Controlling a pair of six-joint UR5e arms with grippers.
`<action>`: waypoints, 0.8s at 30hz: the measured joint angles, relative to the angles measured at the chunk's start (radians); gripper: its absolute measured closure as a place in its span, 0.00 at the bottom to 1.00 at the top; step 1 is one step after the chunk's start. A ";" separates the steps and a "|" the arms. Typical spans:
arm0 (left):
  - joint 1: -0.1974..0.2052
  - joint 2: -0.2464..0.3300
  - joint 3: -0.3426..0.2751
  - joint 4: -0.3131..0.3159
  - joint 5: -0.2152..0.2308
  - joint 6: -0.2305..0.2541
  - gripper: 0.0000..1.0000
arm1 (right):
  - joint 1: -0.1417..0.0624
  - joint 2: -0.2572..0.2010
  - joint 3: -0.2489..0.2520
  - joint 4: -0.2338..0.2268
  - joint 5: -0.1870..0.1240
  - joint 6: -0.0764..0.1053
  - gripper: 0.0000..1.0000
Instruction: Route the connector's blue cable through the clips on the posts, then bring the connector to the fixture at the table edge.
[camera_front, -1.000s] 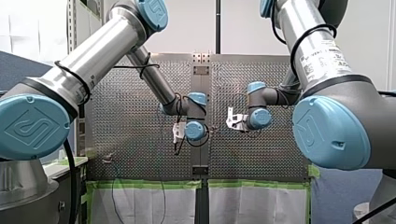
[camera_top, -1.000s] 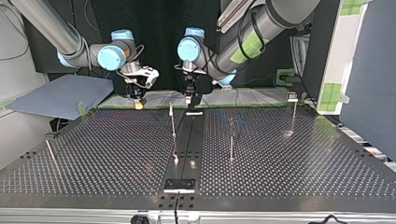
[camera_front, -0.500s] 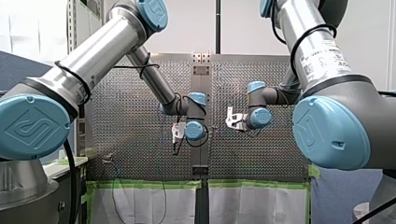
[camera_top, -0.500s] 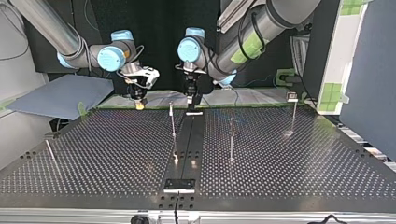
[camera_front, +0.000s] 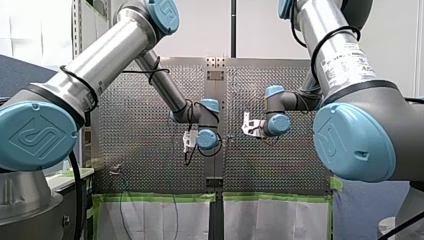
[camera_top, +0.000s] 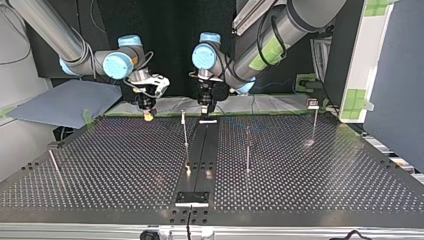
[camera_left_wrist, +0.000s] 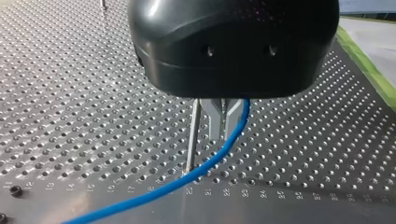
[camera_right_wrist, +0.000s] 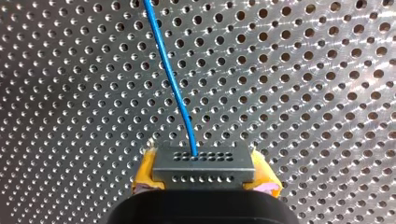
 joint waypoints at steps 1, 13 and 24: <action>0.000 0.000 0.001 -0.001 0.001 0.000 1.00 | 0.000 0.000 -0.001 0.001 0.000 0.000 1.00; 0.001 -0.001 0.001 -0.015 0.010 -0.002 1.00 | 0.000 0.000 -0.003 0.010 0.002 0.002 1.00; 0.008 -0.001 0.001 -0.027 0.015 -0.006 1.00 | -0.001 0.000 -0.003 0.016 0.008 0.002 1.00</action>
